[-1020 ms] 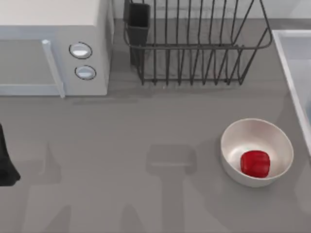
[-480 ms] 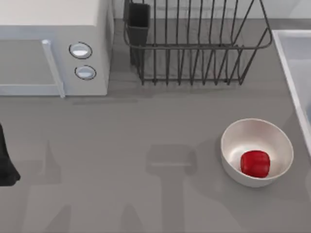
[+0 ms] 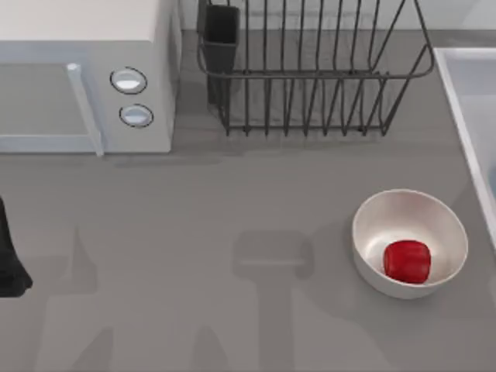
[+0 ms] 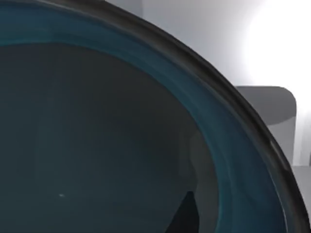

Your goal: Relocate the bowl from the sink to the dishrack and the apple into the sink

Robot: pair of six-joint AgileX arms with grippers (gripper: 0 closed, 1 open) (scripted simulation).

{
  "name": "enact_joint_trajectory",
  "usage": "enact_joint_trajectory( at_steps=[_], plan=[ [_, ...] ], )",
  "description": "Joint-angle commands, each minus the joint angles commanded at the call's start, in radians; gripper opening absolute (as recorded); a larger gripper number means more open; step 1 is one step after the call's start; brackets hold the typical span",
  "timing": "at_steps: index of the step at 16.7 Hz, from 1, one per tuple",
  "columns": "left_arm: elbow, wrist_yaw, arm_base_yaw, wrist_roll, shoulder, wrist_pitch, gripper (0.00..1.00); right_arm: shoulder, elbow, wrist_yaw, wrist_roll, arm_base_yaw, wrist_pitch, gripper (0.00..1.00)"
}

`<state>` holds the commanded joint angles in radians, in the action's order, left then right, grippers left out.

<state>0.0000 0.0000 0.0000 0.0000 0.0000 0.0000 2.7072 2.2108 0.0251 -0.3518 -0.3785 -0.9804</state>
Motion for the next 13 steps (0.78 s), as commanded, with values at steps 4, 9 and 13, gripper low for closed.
enact_joint_trajectory(
  at_steps=[4,9,13],
  plan=[
    [0.000,0.000,0.000,0.000,0.000,0.000,1.00,0.000,0.000,0.000,0.000,0.000,0.000,0.02],
    [0.000,0.000,0.000,0.000,0.000,0.000,1.00,0.000,0.000,0.000,0.000,0.000,0.000,0.00],
    [0.000,0.000,0.000,0.000,0.000,0.000,1.00,-0.006,-0.002,0.001,0.001,0.004,0.000,0.00]
  ],
)
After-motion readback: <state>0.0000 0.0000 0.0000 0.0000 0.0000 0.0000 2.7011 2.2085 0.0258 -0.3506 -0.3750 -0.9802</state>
